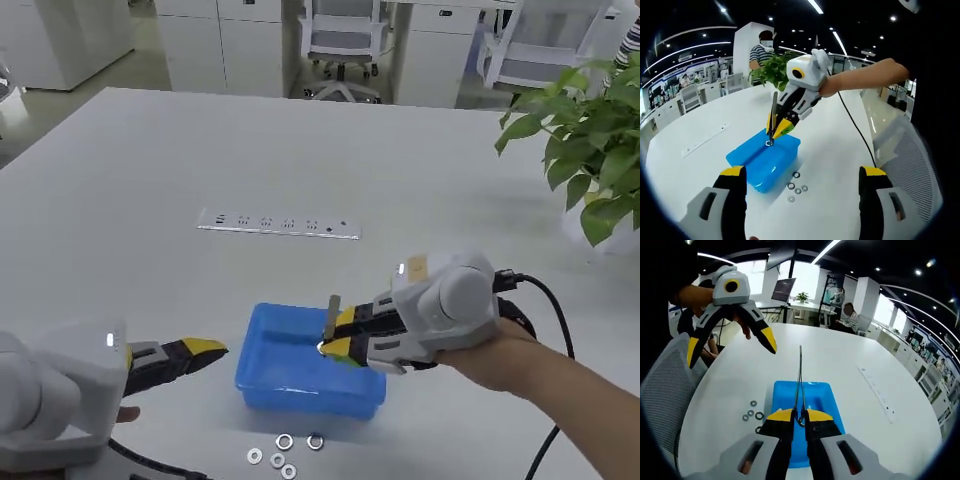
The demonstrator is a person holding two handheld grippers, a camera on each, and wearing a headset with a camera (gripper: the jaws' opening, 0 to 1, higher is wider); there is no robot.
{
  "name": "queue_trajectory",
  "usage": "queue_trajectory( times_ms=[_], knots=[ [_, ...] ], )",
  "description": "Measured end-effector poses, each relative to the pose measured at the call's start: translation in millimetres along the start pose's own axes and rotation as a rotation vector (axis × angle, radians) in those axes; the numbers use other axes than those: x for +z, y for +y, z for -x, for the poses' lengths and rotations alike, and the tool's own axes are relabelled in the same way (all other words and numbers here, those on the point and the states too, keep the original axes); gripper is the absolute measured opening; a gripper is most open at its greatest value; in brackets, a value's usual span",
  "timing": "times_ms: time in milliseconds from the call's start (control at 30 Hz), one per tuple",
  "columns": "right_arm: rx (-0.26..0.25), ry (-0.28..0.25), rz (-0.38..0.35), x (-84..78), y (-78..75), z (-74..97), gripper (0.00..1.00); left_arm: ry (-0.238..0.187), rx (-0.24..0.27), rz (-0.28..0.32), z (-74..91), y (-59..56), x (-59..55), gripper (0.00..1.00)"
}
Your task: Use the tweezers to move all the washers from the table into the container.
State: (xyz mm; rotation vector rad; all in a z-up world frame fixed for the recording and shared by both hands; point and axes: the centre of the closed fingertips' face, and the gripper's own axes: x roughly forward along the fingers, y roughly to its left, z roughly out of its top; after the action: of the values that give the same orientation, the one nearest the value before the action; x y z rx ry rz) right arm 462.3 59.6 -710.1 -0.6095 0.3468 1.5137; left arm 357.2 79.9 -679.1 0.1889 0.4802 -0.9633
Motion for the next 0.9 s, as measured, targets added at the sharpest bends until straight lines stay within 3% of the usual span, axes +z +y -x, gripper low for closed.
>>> queue_trajectory(
  times_ms=[433, 900],
  knots=[
    [0.025, 0.005, -0.028, -22.3, -8.7, -17.7, 0.1, 0.014, 0.005, 0.007, 1.8, 12.4, -5.1, 0.98],
    [0.045, 0.044, -0.059, -45.9, -8.6, -30.2, 0.1, 0.01, 0.011, -0.002, -4.4, 27.7, 0.0, 0.91]
  ],
)
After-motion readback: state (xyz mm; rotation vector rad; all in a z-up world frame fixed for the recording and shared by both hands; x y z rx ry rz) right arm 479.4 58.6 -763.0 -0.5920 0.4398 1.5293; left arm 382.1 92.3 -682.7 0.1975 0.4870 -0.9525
